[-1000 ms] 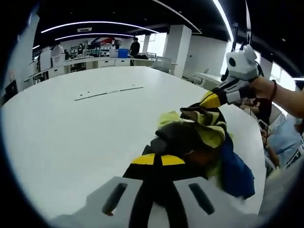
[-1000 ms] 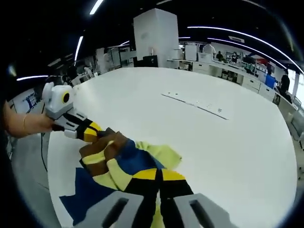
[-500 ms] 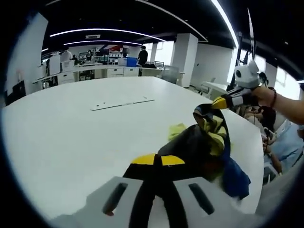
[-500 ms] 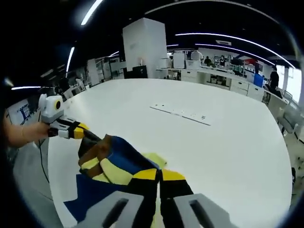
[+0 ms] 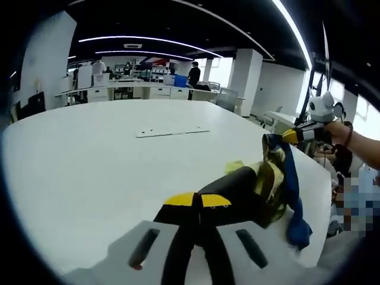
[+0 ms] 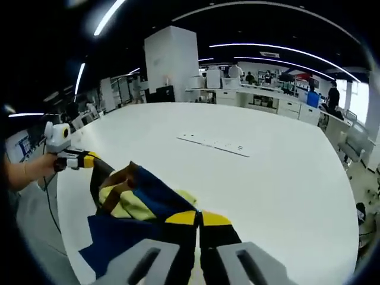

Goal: Fold the garment on the visible template until the final outline fits inside the template.

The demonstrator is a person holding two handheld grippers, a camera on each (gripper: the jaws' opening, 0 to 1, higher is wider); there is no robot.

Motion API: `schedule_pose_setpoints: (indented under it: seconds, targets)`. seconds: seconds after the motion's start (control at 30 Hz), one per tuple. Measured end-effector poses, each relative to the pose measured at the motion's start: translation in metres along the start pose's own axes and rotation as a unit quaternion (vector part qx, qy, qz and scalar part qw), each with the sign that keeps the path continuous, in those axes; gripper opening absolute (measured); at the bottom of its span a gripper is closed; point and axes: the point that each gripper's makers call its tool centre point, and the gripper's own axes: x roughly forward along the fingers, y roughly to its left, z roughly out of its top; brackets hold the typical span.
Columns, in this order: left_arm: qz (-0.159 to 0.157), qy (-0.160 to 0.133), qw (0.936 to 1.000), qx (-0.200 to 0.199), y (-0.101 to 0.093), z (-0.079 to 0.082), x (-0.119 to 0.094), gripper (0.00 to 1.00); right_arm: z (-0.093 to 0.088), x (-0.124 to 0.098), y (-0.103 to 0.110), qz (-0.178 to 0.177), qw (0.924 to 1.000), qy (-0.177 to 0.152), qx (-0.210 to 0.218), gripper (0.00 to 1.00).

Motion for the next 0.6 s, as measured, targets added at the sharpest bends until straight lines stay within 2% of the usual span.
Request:
schedule_pose_setpoints:
  seconds: [0.17,0.33,0.47,0.6]
  targets:
    - [0.012,-0.012,0.9996,-0.022,0.012,0.005,-0.009,0.0,0.0,-0.002,-0.007,-0.005,1.0,-0.002,0.008,0.0]
    - [0.028,-0.011,0.9992,-0.026,0.023,0.008,-0.014,0.0,0.0,0.001,-0.021,-0.02,0.9996,-0.003,0.02,0.0]
    - [0.037,-0.013,0.9989,-0.026,0.033,0.012,-0.014,0.0,0.004,0.006,-0.032,-0.022,0.9989,-0.009,0.041,0.0]
    - [0.043,-0.017,0.9985,-0.03,0.043,0.019,-0.011,0.0,0.007,0.012,-0.038,-0.028,0.9987,-0.009,0.043,0.0]
